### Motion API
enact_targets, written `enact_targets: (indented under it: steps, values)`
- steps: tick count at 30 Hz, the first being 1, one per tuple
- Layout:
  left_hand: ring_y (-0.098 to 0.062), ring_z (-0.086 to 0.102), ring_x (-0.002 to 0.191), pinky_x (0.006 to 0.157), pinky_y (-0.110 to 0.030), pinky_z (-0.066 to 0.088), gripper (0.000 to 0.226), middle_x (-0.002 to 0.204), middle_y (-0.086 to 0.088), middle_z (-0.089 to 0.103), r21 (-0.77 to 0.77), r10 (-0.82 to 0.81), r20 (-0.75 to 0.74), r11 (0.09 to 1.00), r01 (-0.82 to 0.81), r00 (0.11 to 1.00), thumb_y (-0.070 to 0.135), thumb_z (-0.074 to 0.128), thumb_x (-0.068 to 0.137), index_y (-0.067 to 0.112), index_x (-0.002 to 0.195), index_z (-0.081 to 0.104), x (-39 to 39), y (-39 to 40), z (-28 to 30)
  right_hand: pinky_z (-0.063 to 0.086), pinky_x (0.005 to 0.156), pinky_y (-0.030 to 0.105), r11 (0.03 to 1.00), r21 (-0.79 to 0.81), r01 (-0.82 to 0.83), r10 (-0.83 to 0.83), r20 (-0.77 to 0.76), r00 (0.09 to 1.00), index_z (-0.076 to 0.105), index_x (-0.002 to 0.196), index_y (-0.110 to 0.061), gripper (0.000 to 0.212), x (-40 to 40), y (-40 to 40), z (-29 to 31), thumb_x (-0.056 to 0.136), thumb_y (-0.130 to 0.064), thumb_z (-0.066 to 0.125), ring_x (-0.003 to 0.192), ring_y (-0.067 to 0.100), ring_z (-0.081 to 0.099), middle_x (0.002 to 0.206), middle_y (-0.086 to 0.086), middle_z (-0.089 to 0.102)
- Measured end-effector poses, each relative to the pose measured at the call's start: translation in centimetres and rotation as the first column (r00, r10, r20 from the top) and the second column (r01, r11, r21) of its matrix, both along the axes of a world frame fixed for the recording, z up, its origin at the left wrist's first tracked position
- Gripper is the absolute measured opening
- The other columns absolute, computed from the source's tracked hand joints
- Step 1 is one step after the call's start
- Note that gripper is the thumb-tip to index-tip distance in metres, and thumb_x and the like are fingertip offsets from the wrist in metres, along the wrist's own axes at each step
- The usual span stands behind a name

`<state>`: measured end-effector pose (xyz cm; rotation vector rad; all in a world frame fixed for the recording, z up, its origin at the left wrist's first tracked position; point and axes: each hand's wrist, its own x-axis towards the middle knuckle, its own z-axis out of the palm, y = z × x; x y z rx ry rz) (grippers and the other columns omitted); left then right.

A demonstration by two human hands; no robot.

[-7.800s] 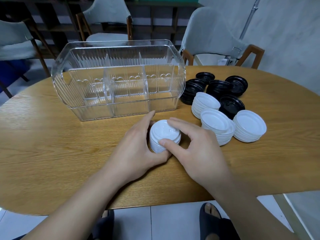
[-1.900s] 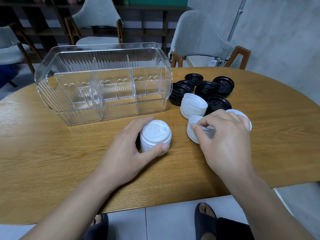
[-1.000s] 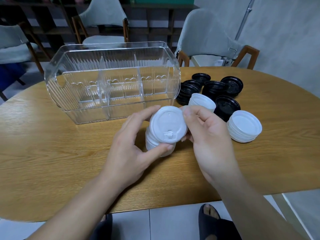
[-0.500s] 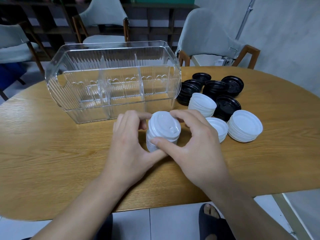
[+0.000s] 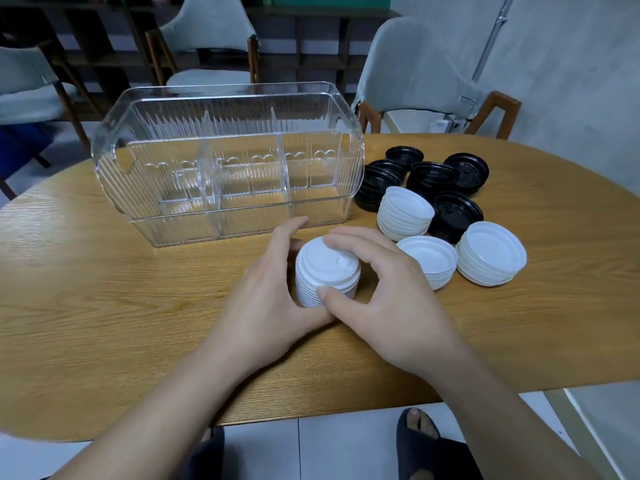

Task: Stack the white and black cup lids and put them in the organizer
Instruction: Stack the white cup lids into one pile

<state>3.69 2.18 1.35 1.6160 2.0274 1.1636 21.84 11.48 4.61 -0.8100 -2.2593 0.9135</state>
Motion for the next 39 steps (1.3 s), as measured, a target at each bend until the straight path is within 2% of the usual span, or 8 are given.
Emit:
enact_targets:
  steps: [6,13,19,27,32,35,37,39]
  values:
    - [-0.001,0.065,0.13,0.111,-0.036,0.054,0.116,0.142,0.026,0.065,-0.02,-0.051,0.048,0.998,0.052,0.998,0.059,0.086,0.072,0.051,0.169,0.024,-0.1,-0.1,0.3,0.034,0.109,0.003,0.999,-0.041,0.001,-0.002,-0.032,0.999,0.075,0.136,-0.029,0.051,0.0,0.5,-0.1,0.088,-0.035,0.091,0.135,-0.015,0.052,0.141,-0.03,0.063]
    - [-0.003,0.064,0.13,0.112,-0.036,0.052,0.112,0.14,0.027,0.065,-0.039,-0.047,0.029,0.998,0.048,0.999,0.063,0.086,0.072,0.054,0.167,0.026,-0.2,0.0,0.2,0.048,0.117,0.029,0.982,-0.185,-0.03,0.022,-0.048,0.999,0.068,0.143,-0.039,0.061,0.2,0.9,-0.1,0.087,-0.035,0.092,0.133,-0.007,0.061,0.137,-0.028,0.07]
    - [0.0,0.061,0.132,0.108,-0.024,0.048,0.107,0.146,0.027,0.062,-0.053,-0.025,-0.04,0.998,0.023,0.999,0.066,0.075,0.069,0.046,0.167,0.034,0.1,0.0,0.0,0.044,0.099,0.004,0.994,-0.064,0.09,-0.09,-0.005,0.996,0.07,0.138,-0.041,0.058,0.0,0.0,0.1,0.085,-0.046,0.092,0.121,-0.016,0.06,0.123,-0.033,0.071]
    - [0.004,0.056,0.136,0.107,-0.005,0.038,0.104,0.149,0.027,0.058,-0.049,-0.039,-0.043,0.998,0.037,0.998,0.053,0.08,0.074,0.043,0.166,0.035,0.1,0.0,-0.1,0.044,0.099,0.005,0.992,0.007,0.129,-0.129,0.014,0.991,0.07,0.139,-0.036,0.058,-0.1,-0.6,0.1,0.085,-0.049,0.09,0.12,-0.011,0.06,0.122,-0.029,0.071]
    - [-0.003,0.046,0.153,0.124,-0.028,0.041,0.103,0.16,0.024,0.048,-0.028,-0.081,-0.073,0.996,0.079,0.994,0.055,0.081,0.08,0.037,0.17,0.034,0.2,0.0,-0.1,0.035,0.106,0.001,0.994,0.06,0.087,-0.089,0.031,0.996,0.063,0.149,-0.032,0.068,0.3,-0.4,0.0,0.088,-0.051,0.087,0.13,-0.014,0.053,0.14,-0.027,0.064]
    - [-0.005,0.044,0.155,0.124,-0.024,0.037,0.107,0.16,0.026,0.047,-0.016,-0.099,-0.071,0.995,0.098,0.993,0.06,0.091,0.082,0.036,0.17,0.035,0.3,-0.2,-0.1,0.032,0.109,0.002,0.99,0.099,0.097,-0.097,0.002,0.995,0.066,0.147,-0.03,0.064,0.8,-0.2,0.2,0.089,-0.052,0.084,0.134,-0.02,0.048,0.144,-0.027,0.062]
    - [-0.003,0.046,0.152,0.123,-0.022,0.038,0.101,0.157,0.027,0.049,0.004,-0.099,-0.075,0.995,0.1,0.992,0.062,0.091,0.084,0.037,0.168,0.039,0.3,-0.1,0.1,0.039,0.111,0.008,0.98,0.151,0.128,-0.126,-0.022,0.992,0.072,0.142,-0.027,0.054,1.4,0.2,0.4,0.094,-0.05,0.08,0.134,-0.012,0.054,0.141,-0.022,0.066]
    - [-0.004,0.05,0.149,0.123,-0.025,0.039,0.089,0.155,0.025,0.053,0.025,-0.095,-0.092,0.995,0.098,0.991,0.062,0.086,0.09,0.035,0.165,0.046,0.3,-0.1,0.0,0.049,0.112,0.028,0.955,0.24,0.173,-0.174,-0.02,0.985,0.077,0.133,-0.023,0.043,2.2,0.8,0.3,0.098,-0.046,0.077,0.128,0.0,0.062,0.134,-0.016,0.072]
